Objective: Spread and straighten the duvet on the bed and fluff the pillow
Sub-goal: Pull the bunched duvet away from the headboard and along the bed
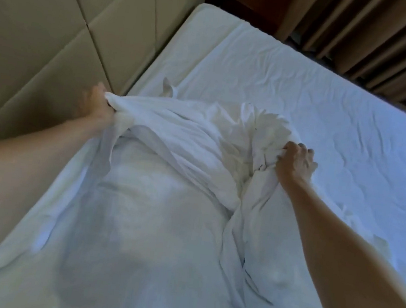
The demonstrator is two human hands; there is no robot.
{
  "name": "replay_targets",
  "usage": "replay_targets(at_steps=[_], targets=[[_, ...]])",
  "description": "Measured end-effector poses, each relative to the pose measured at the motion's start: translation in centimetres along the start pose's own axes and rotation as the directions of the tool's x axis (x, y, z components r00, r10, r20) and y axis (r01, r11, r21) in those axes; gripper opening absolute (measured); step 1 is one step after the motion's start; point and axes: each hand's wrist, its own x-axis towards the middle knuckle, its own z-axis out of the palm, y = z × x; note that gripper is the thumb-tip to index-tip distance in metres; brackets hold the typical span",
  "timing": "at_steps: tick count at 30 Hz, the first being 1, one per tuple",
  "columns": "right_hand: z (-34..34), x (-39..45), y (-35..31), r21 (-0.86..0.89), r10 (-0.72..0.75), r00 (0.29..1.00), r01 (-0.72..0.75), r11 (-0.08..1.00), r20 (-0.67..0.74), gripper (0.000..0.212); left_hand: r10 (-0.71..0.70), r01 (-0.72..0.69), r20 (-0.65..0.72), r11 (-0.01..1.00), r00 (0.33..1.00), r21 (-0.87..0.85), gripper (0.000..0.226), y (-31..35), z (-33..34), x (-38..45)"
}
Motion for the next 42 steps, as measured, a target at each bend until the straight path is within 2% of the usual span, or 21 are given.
replay_targets(at_steps=[2, 4, 6, 7, 8, 10, 12, 14, 16, 18, 19, 21, 23, 27, 29, 32, 34, 36, 38, 40, 42], targets=[[0.5, -1.0, -1.1, -0.102, -0.049, 0.999, 0.051, 0.993, 0.016, 0.028, 0.093, -0.096, 0.027, 0.932, 0.995, 0.351, 0.046, 1.7, 1.2, -1.7], [2.0, -2.9, -3.4, -0.165, -0.23, 0.973, 0.232, 0.959, 0.029, 0.041, 0.34, -0.387, 0.189, 0.757, 0.921, 0.526, 0.07, 4.5, 2.6, -3.9], [3.8, -4.9, -6.2, -0.119, -0.451, 0.885, 0.463, 0.878, 0.116, 0.046, 0.524, -0.684, 0.44, 0.531, 0.729, 0.5, 0.088, 6.9, 5.2, -6.1], [4.4, -5.9, -7.5, -0.066, -0.52, 0.832, 0.54, 0.839, 0.195, 0.046, 0.522, -0.767, 0.562, 0.448, 0.641, 0.458, 0.094, 7.6, 6.7, -7.2], [5.0, -6.6, -8.7, -0.015, -0.554, 0.788, 0.578, 0.816, 0.271, 0.048, 0.493, -0.811, 0.644, 0.379, 0.585, 0.447, 0.099, 7.8, 8.1, -8.2], [5.7, -7.2, -10.3, -0.015, -0.537, 0.765, 0.579, 0.815, 0.355, 0.067, 0.472, -0.814, 0.667, 0.265, 0.576, 0.516, 0.106, 7.3, 10.4, -8.6], [6.2, -6.9, -10.7, -0.098, -0.469, 0.79, 0.544, 0.833, 0.395, 0.091, 0.534, -0.787, 0.603, 0.223, 0.593, 0.575, 0.092, 6.7, 11.2, -7.8], [6.6, -6.2, -10.7, -0.179, -0.394, 0.804, 0.511, 0.841, 0.445, 0.107, 0.621, -0.822, 0.586, 0.179, 0.521, 0.541, 0.057, 6.2, 11.6, -6.6], [6.8, -5.5, -11.2, -0.252, -0.302, 0.809, 0.472, 0.845, 0.504, 0.119, 0.666, -0.857, 0.592, 0.142, 0.453, 0.496, 0.034, 5.9, 11.7, -5.8], [7.2, -4.6, -12.1, -0.307, -0.241, 0.808, 0.453, 0.837, 0.537, 0.121, 0.739, -0.866, 0.519, 0.174, 0.43, 0.469, 0.027, 6.0, 10.9, -4.8], [7.2, -4.1, -12.7, -0.312, -0.23, 0.815, 0.44, 0.842, 0.532, 0.114, 0.743, -0.858, 0.484, 0.239, 0.463, 0.454, 0.027, 6.3, 10.3, -4.1], [6.8, -2.6, -13.6, -0.222, -0.235, 0.856, 0.367, 0.903, 0.46, 0.088, 0.711, -0.813, 0.412, 0.413, 0.569, 0.41, 0.042, 6.9, 8.9, -2.0], [5.9, -1.2, -15.1, -0.09, -0.24, 0.893, 0.295, 0.951, 0.381, 0.063, 0.722, -0.772, 0.301, 0.508, 0.623, 0.382, 0.052, 7.4, 7.3, 0.7], [2.8, 2.5, -20.6, 0.091, -0.292, 0.944, 0.281, 0.955, 0.153, 0.032, 0.694, -0.686, 0.1, 0.659, 0.713, 0.309, 0.034, 9.0, 3.1, 6.8], [0.3, 5.1, -24.1, 0.246, -0.241, 0.968, 0.217, 0.945, 0.073, 0.028, 0.638, -0.622, 0.001, 0.75, 0.77, 0.228, 0.023, 10.2, 0.8, 10.0], [-4.5, 10.0, -29.6, 0.423, -0.146, 0.982, 0.184, 0.887, -0.121, 0.028, 0.497, -0.498, -0.146, 0.867, 0.855, 0.036, 0.02, 12.5, -2.2, 14.3], [-8.3, 13.3, -33.6, 0.488, -0.135, 0.948, 0.266, 0.832, -0.287, 0.03, 0.368, -0.392, -0.221, 0.917, 0.903, -0.076, 0.028, 14.2, -3.9, 17.1], [-11.3, 16.0, -37.3, 0.505, -0.137, 0.905, 0.344, 0.792, -0.402, 0.027, 0.276, -0.321, -0.293, 0.94, 0.915, -0.117, 0.035, 15.1, -5.2, 19.5], [-11.9, 17.7, -40.1, 0.517, -0.142, 0.925, 0.319, 0.794, -0.351, 0.028, 0.309, -0.333, -0.285, 0.942, 0.907, -0.041, 0.039, 15.0, -5.6, 21.1], [-9.5, 18.4, -41.2, 0.538, -0.216, 0.958, 0.286, 0.793, -0.19, 0.033, 0.363, -0.353, -0.126, 0.931, 0.923, 0.095, 0.045, 14.0, -4.5, 21.7], [-5.2, 17.8, -41.1, 0.511, -0.422, 0.906, 0.351, 0.785, 0.025, 0.052, 0.363, -0.371, 0.075, 0.909, 0.929, 0.191, 0.05, 12.4, -2.1, 22.0]])
